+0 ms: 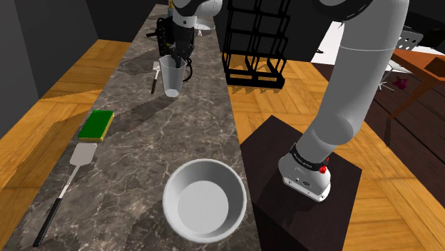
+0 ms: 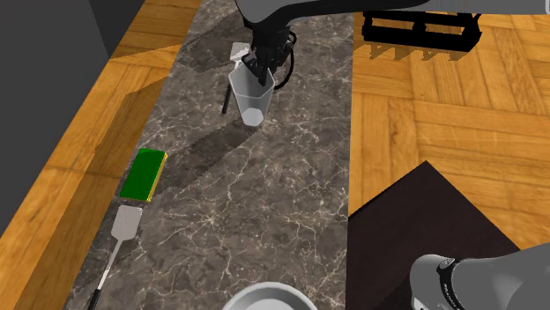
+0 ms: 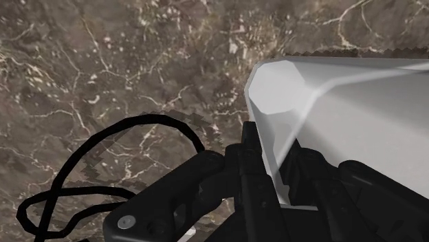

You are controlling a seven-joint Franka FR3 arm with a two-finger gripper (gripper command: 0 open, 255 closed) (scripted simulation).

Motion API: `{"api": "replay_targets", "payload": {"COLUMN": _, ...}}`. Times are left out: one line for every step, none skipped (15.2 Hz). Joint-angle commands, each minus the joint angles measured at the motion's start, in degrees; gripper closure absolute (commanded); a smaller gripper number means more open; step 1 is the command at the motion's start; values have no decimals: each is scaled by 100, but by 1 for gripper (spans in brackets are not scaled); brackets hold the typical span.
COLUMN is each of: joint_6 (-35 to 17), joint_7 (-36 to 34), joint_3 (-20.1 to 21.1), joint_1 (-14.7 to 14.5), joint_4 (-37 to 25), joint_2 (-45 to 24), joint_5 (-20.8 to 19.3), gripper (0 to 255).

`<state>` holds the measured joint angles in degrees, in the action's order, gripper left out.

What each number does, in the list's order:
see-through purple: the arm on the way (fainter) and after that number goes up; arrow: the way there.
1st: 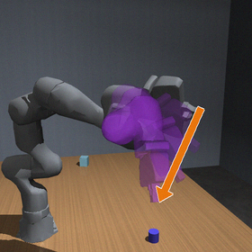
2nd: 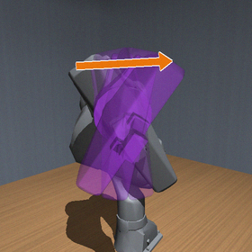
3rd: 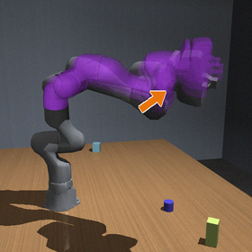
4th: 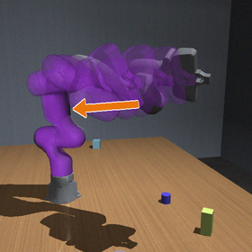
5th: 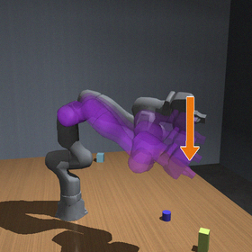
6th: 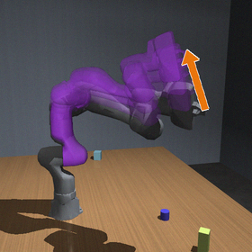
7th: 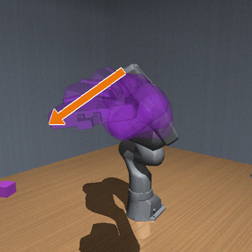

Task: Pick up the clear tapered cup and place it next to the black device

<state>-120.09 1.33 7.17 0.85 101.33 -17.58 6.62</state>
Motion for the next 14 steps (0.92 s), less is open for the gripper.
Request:
{"api": "replay_targets", "payload": {"joint_6": -3, "joint_7": 2, "joint_3": 0, "joint_1": 1, "joint_4": -1, "joint_2": 0, "joint_5": 1, "gripper": 255}}
{"api": "replay_targets", "payload": {"joint_6": -3, "joint_7": 2, "joint_3": 0, "joint_1": 1, "joint_4": -1, "joint_2": 0, "joint_5": 1, "gripper": 255}}
{"api": "replay_targets", "payload": {"joint_6": -3, "joint_7": 2, "joint_3": 0, "joint_1": 1, "joint_4": -1, "joint_2": 0, "joint_5": 1, "gripper": 255}}
{"api": "replay_targets", "payload": {"joint_6": -3, "joint_7": 2, "joint_3": 0, "joint_1": 1, "joint_4": -1, "joint_2": 0, "joint_5": 1, "gripper": 255}}
{"api": "replay_targets", "payload": {"joint_6": -4, "joint_7": 1, "joint_3": 0, "joint_1": 1, "joint_4": -1, "joint_2": 1, "joint_5": 1, "gripper": 0}}
{"api": "replay_targets", "payload": {"joint_6": -4, "joint_7": 2, "joint_3": 0, "joint_1": 1, "joint_4": 0, "joint_2": 0, "joint_5": 1, "gripper": 0}}
{"api": "replay_targets", "payload": {"joint_6": -4, "joint_7": 2, "joint_3": 0, "joint_1": 1, "joint_4": -1, "joint_2": 0, "joint_5": 1, "gripper": 0}}
{"api": "replay_targets", "payload": {"joint_6": -3, "joint_7": 2, "joint_3": 0, "joint_1": 1, "joint_4": -1, "joint_2": 0, "joint_5": 1, "gripper": 0}}
{"api": "replay_targets", "payload": {"joint_6": -3, "joint_7": 2, "joint_3": 0, "joint_1": 1, "joint_4": -1, "joint_2": 0, "joint_5": 1, "gripper": 0}}
{"api": "replay_targets", "payload": {"joint_6": -3, "joint_7": 2, "joint_3": 0, "joint_1": 1, "joint_4": -1, "joint_2": 0, "joint_5": 1, "gripper": 0}}
{"api": "replay_targets", "payload": {"joint_6": 164, "joint_7": 2, "joint_3": -5, "joint_1": 15, "joint_4": -97, "joint_2": 71, "joint_5": 2, "gripper": 0}}
{"api": "replay_targets", "payload": {"joint_6": 334, "joint_7": 2, "joint_3": -10, "joint_1": 30, "joint_4": -200, "joint_2": 136, "joint_5": 2, "gripper": 0}}
{"api": "replay_targets", "payload": {"joint_6": 506, "joint_7": 1, "joint_3": -16, "joint_1": 44, "joint_4": -313, "joint_2": 195, "joint_5": 2, "gripper": 0}}
{"api": "replay_targets", "payload": {"joint_6": 644, "joint_7": 0, "joint_3": -21, "joint_1": 55, "joint_4": -408, "joint_2": 236, "joint_5": 2, "gripper": 0}}
